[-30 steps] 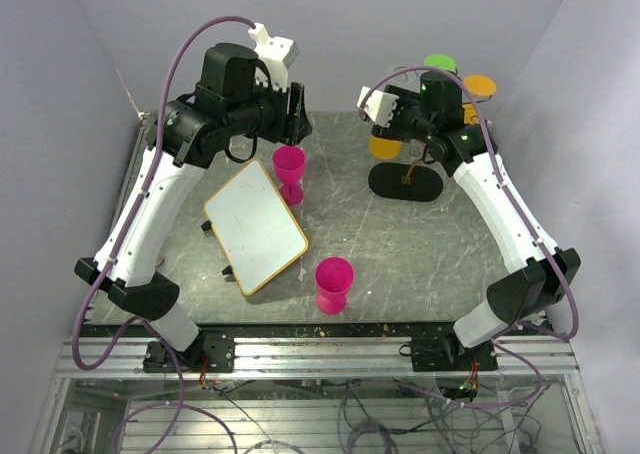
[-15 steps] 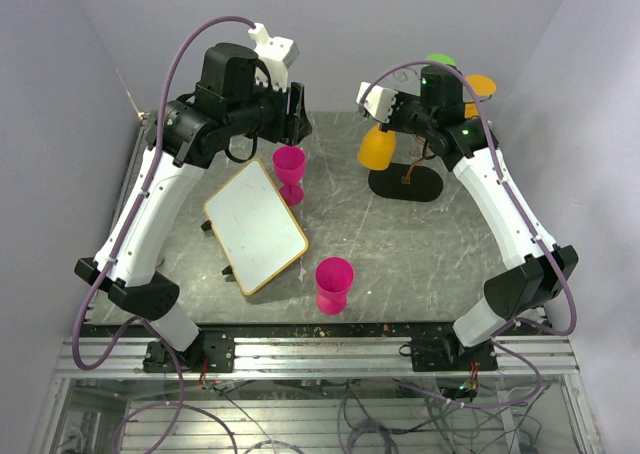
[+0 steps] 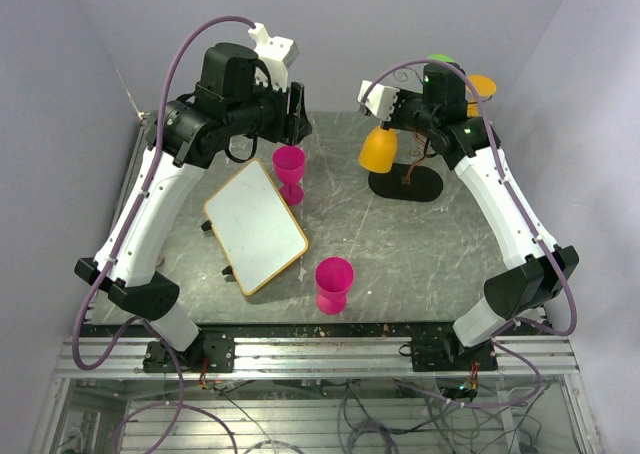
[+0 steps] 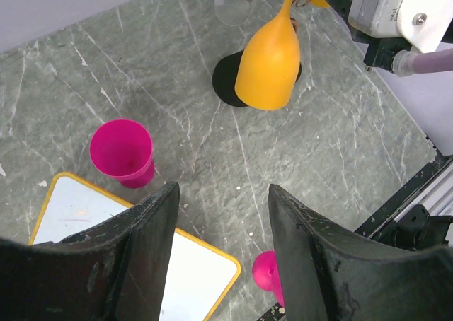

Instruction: Take the wine glass off the wine glass rack

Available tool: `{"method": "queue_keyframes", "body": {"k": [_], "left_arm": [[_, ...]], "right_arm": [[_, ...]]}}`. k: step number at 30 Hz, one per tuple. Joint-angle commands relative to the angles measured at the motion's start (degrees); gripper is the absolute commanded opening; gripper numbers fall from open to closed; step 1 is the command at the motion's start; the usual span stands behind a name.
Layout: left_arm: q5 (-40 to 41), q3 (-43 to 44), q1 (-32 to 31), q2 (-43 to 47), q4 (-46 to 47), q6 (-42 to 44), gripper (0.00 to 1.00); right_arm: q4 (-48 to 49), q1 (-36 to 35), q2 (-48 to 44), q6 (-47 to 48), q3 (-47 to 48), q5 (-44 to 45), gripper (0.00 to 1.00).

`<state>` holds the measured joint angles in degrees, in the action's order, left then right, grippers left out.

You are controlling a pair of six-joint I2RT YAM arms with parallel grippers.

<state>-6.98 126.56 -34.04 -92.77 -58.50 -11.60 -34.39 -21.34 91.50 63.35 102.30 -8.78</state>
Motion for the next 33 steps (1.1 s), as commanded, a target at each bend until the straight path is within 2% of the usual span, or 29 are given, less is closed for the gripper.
{"method": "queue_keyframes", "body": {"k": [1,12,33], "left_arm": [[-1.54,-0.23,0.36,1.36,2.26,0.01,0.64],[-1.56,0.18,0.38,1.47,2.01,0.1,0.64],[-1.62,-0.99,0.38,3.48,2.72,1.09,0.69]], "right_arm": [[3.68,-0.35,-1.65,1.18,-0.88,-0.98,0.0],[6.71,-0.71,0.97,1.94,0.66,0.45,0.0],[11.8,-1.22,3.75,1.46,1.08,8.79,0.0]]}}
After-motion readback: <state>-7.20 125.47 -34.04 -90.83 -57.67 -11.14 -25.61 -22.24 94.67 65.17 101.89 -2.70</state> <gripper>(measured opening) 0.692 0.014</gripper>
